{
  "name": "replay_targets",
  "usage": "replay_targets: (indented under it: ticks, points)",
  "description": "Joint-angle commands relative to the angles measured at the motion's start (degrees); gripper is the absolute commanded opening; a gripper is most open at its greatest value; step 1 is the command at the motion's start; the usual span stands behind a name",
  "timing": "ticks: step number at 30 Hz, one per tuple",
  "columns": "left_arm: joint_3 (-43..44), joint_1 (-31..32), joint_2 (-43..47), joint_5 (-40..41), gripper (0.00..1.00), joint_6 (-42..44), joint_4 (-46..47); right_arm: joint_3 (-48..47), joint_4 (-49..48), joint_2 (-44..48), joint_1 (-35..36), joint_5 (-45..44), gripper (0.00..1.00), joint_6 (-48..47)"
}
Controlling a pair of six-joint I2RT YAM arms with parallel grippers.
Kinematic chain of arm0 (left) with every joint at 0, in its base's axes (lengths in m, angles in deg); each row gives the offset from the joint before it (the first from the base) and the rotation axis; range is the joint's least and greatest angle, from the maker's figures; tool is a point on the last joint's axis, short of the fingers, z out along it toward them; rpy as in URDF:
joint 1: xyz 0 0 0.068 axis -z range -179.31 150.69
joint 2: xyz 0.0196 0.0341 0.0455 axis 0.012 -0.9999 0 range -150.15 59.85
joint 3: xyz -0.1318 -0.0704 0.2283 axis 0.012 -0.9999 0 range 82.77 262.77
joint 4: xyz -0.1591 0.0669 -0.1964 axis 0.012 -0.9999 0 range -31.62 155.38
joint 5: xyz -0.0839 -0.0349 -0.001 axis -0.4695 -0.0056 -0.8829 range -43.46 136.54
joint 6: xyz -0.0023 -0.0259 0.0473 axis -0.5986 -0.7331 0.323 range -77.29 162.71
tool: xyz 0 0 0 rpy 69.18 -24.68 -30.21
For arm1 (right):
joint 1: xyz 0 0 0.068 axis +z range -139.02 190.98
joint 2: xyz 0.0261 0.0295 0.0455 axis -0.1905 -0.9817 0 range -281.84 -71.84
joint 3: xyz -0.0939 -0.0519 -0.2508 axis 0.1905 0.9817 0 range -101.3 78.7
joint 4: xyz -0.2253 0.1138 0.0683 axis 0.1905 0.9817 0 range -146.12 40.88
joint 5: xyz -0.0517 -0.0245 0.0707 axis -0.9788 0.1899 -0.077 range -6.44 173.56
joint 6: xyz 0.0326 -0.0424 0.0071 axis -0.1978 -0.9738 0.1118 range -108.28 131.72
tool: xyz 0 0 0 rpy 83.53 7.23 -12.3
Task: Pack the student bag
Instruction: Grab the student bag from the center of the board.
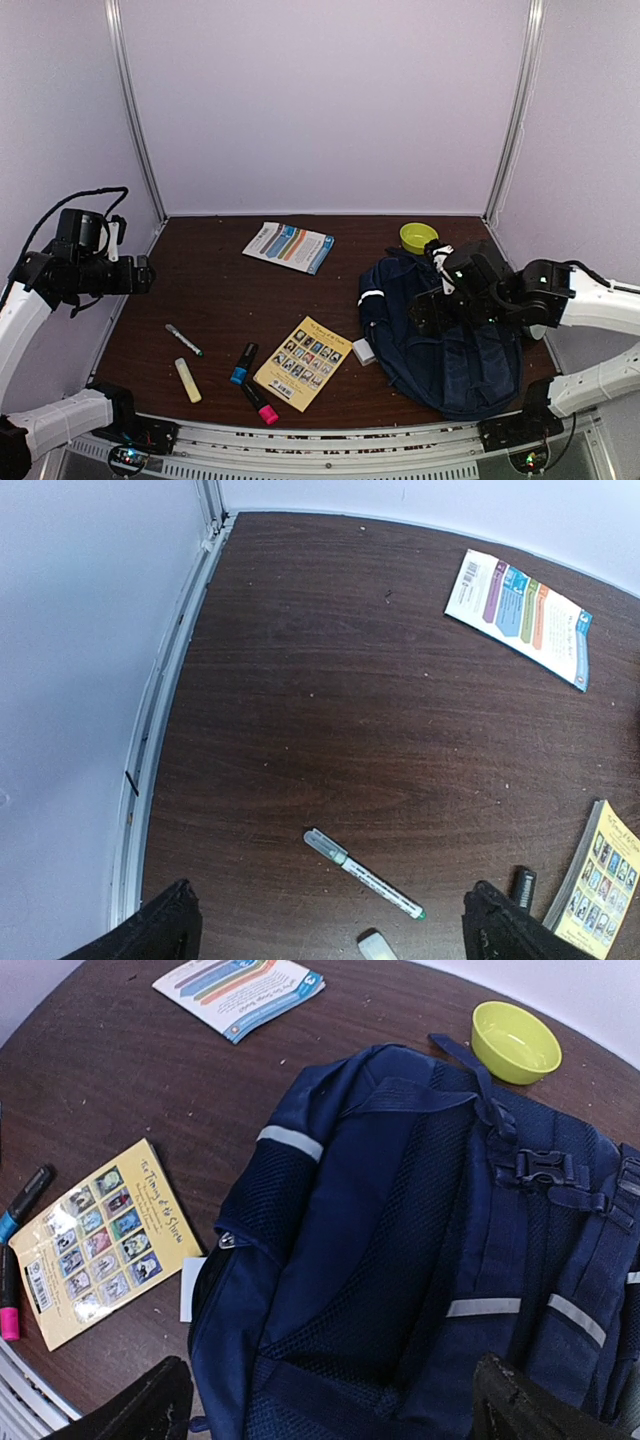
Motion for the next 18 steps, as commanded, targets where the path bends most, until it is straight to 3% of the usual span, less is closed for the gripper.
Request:
replay_targets:
  ticks: [1, 7, 18]
  points:
    - [-0.09, 0.28, 0.45, 0.70, 0.93, -0.48, 2.18, -5.35, 8.20, -6.10, 4.69, -1.98, 0.98, 4.91]
    - [-0.09, 0.16, 0.51, 1.05, 0.93, -0.53, 2.14, -9.67, 9.59, -17.66, 8.64, 1.02, 0.96, 9.36]
    - [-0.19, 0.18, 1.79, 1.43, 0.93, -0.53, 2.18, -11.45, 7.19, -30.74, 9.81, 4.78, 0.69, 11.98]
